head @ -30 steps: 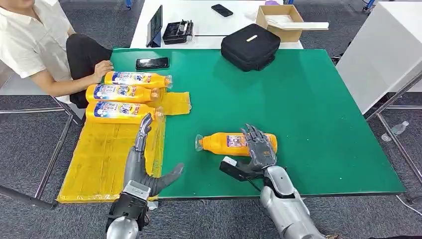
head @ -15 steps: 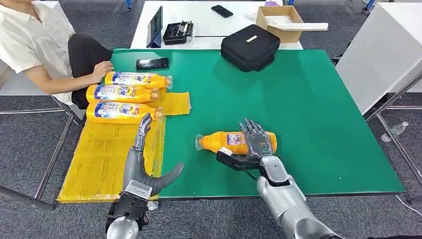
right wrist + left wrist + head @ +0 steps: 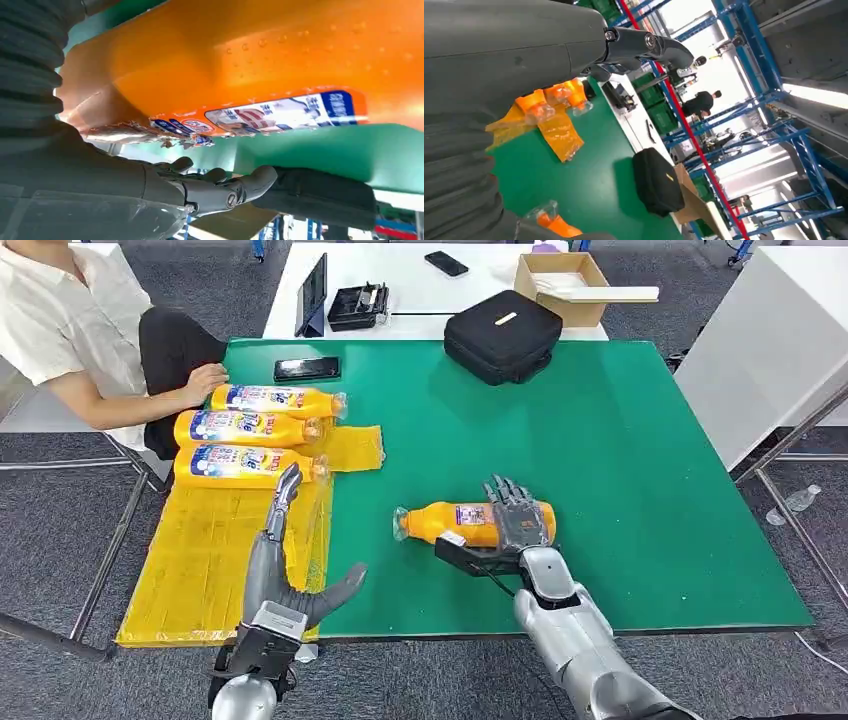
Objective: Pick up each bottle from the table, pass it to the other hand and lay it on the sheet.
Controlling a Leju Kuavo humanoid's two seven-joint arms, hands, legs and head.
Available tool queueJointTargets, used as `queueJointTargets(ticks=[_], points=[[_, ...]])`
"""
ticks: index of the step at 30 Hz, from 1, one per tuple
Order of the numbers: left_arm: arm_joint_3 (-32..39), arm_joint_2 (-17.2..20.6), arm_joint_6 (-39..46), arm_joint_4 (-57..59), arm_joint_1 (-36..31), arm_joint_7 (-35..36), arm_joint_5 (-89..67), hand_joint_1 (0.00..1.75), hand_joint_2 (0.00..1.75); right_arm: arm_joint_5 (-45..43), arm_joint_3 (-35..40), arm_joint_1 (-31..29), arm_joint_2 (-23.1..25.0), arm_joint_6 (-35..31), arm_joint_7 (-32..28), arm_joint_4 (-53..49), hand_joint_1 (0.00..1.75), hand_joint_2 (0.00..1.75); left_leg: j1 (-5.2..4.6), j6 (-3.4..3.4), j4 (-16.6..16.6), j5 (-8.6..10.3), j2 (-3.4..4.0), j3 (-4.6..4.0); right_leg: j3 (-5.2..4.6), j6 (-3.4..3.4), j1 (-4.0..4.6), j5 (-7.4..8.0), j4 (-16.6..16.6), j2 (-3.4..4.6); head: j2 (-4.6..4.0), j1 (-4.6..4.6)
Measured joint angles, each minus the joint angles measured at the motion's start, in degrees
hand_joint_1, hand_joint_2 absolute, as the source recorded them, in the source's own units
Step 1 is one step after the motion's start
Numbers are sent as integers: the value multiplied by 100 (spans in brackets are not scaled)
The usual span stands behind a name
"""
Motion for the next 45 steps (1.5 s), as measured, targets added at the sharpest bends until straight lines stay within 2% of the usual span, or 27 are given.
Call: queueJointTargets(ticks=[1, 2, 8, 15, 18, 27, 37, 43, 44, 45], points=[[7, 0, 0, -13, 5, 17, -22, 0, 175, 44, 0, -19, 4, 88, 42, -7, 171, 175, 0, 0, 0, 0, 0, 1, 2, 0, 0, 0, 0, 0, 0, -2], [18, 0, 0, -31, 10, 22, -48, 0, 175, 107, 0, -32, 9, 181, 100, -9, 175, 175, 0, 0, 0, 0, 0, 2, 3, 0, 0, 0, 0, 0, 0, 0], [68, 0, -7, -120, 33, 46, -76, 0, 175, 191, -9, -85, 26, 702, 228, -9, 175, 175, 0, 0, 0, 0, 1, 8, 6, 0, 0, 0, 0, 0, 0, 0], [77, 0, -146, -125, 28, -24, -50, 0, 175, -909, -225, -346, -188, 1286, -797, 251, 175, 175, 0, 1, 0, -4, 2, 32, 25, 0, 1, -1, -5, 1, 0, 2], [77, 0, -160, -122, 27, -28, -48, 0, 175, -999, -295, -409, -284, 1314, -907, 348, 175, 175, 0, 2, 0, -11, 0, 48, -14, -4, 1, -6, -8, 0, 0, 2], [77, 0, -162, -120, 26, -41, -48, 0, 175, -1084, -328, -472, -339, 1332, -929, 470, 175, 175, 0, 6, 0, -12, -2, 70, 11, -1, 1, -8, -9, 0, 0, 0], [74, 0, -212, -107, 18, -129, 175, 0, 175, -2457, -315, -416, -579, 1404, -1342, 426, 175, 175, 0, 5, 0, -13, 0, 95, 30, -1, 2, -8, -15, 1, 0, 2], [77, 0, -507, -44, 9, 240, 872, 0, 175, -3553, -313, 50, -706, 1460, -1329, -408, 175, 175, 1, 5, -1, -14, -1, 88, 34, -1, 4, -7, -13, 0, 0, 2], [76, -2, -525, -28, 6, 265, 887, 0, 0, -3580, -308, 122, -726, 1467, -1324, -530, 175, 175, 1, 5, -1, -14, 0, 83, 50, -1, 4, -5, -12, 0, 0, 0], [76, -2, -544, -15, 1, 280, 907, 0, 0, -3600, -302, 183, -743, 1478, -1320, -639, 175, 175, 1, 5, 0, -12, 2, 77, 68, 0, 4, -1, -11, 1, 0, -2]])
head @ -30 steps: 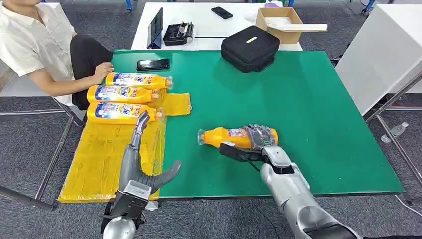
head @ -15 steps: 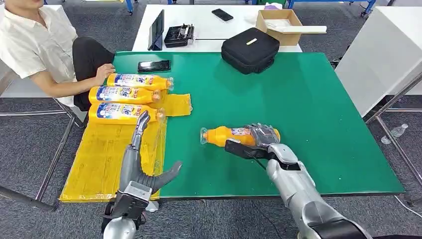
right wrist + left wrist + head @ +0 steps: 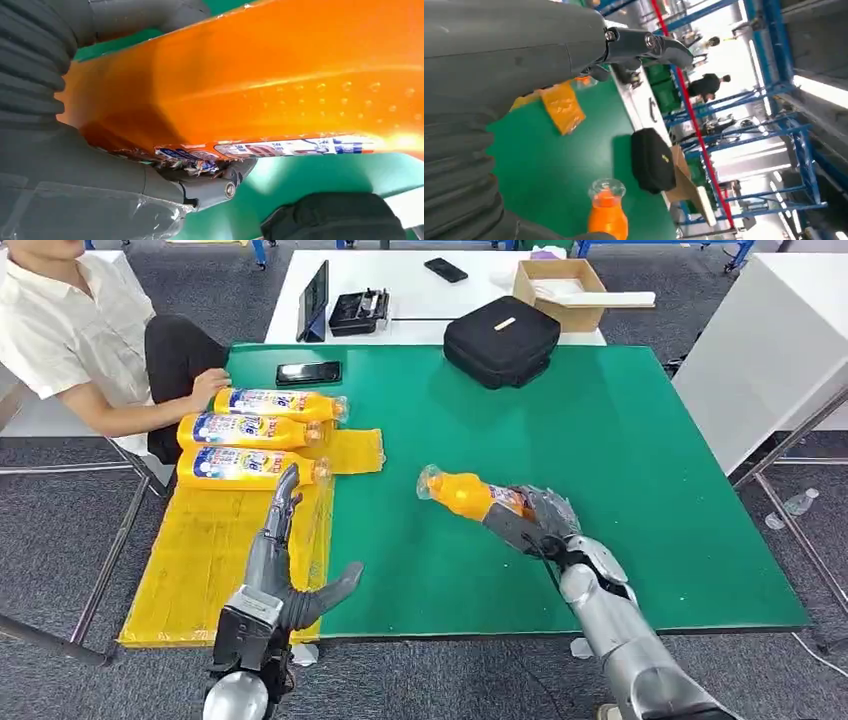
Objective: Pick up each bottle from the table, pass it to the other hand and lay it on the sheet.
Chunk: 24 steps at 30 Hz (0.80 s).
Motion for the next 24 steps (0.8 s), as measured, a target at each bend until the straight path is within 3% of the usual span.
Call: queueJointTargets(ticks=[1, 2, 11, 19, 24], points=[[0, 0, -6, 13, -2, 9, 6, 0, 0, -17, 0, 57, -15, 11, 4, -93, 175, 175, 0, 0, 0, 1, 1, -3, -2, 0, 0, 1, 0, 1, 0, 4], [0, 0, -26, 24, -6, 58, 75, 0, 175, -50, 2, 108, -33, 13, 4, -176, 175, 175, 0, 0, 0, 1, 4, 0, -4, 0, 0, 0, 0, 1, 0, 2], [0, 0, 75, 236, -36, 690, 992, 0, 175, -819, 13, 1089, 39, 46, 85, -1942, 175, 175, 0, 0, 0, 4, 0, -56, -43, 1, 0, 2, 6, 0, 0, 2], [0, 0, -478, 562, -121, 745, 1331, 0, 175, -1062, 192, 1183, 575, -76, -61, -2454, 175, 175, 2, 0, 0, 5, 2, -74, -62, 0, 0, 0, 6, 0, 0, 0], [9, 0, -295, 737, -173, 726, 1265, 0, 175, -1058, 313, 1183, 807, -155, -101, -2509, 175, 175, 0, 0, 0, 5, 2, -83, -70, 0, -3, 0, 6, 0, 0, 2]])
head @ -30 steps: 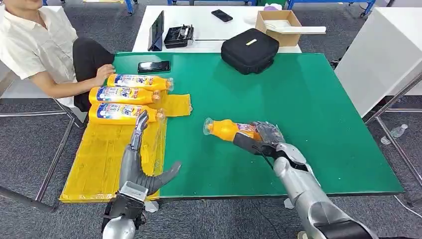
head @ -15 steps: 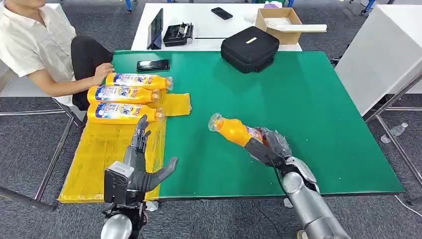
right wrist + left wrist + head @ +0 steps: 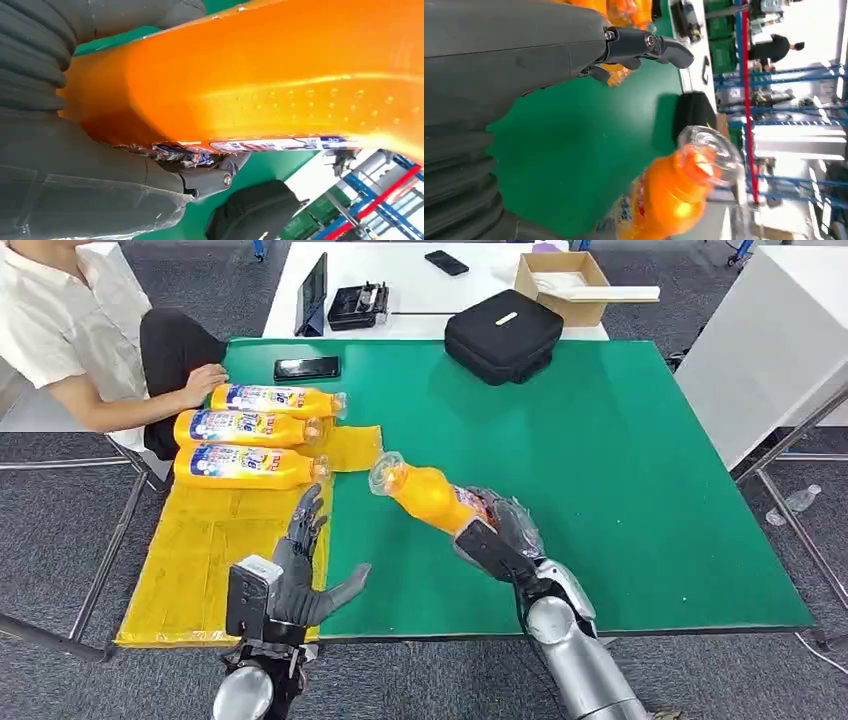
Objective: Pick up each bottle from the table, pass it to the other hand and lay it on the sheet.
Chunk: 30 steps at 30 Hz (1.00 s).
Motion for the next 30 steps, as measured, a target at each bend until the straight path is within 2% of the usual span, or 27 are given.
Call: queueJointTargets(ticks=[16, 21, 30], points=[[81, -15, -134, 387, -213, -24, 330, 0, 175, 190, 547, -294, 551, 11, -35, -96, 175, 175, 1, 0, 0, 1, -4, -6, -4, 0, 1, 0, 1, -1, 0, 0], [94, -28, 65, 561, -337, 70, 308, 0, 175, 243, 880, -375, 738, 0, -79, -59, 175, 175, 3, 0, 0, 2, -4, -6, -7, 0, 2, 0, 2, -2, 0, 0], [184, -37, -129, 671, -369, -70, 712, 0, 175, 345, 1294, -382, 787, -2, -109, -37, 175, 175, 2, 0, 0, 2, -4, -12, -12, 0, 1, -1, 2, -1, 0, 2]])
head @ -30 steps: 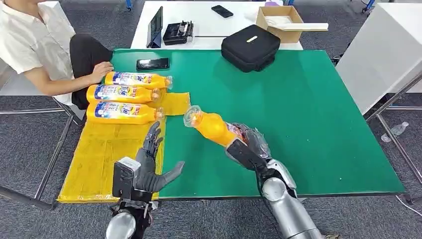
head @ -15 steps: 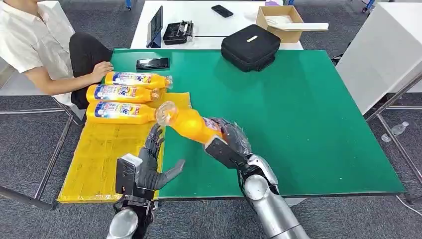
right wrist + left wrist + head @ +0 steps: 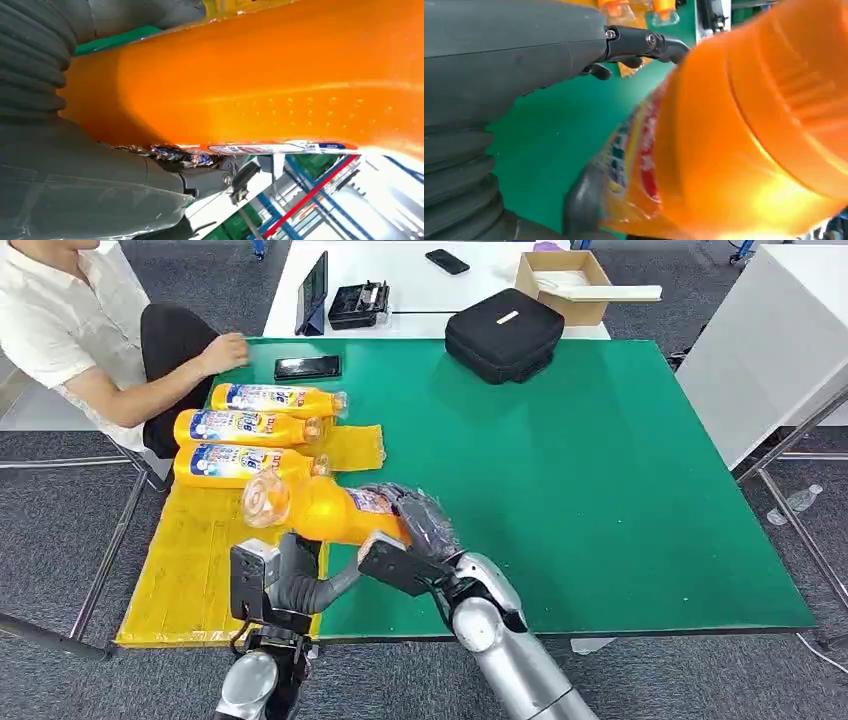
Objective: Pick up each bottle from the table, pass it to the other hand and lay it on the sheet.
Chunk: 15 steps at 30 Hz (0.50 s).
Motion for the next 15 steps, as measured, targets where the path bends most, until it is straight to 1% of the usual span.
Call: queueJointTargets(ticks=[15], points=[[7, -7, -63, 0, -1, -59, 75, 0, 175, -68, 223, -81, 13, -4, -57, 131, 175, 175, 0, 0, 0, 0, 1, -2, -4, 0, 0, 0, 0, 0, 0, 0]])
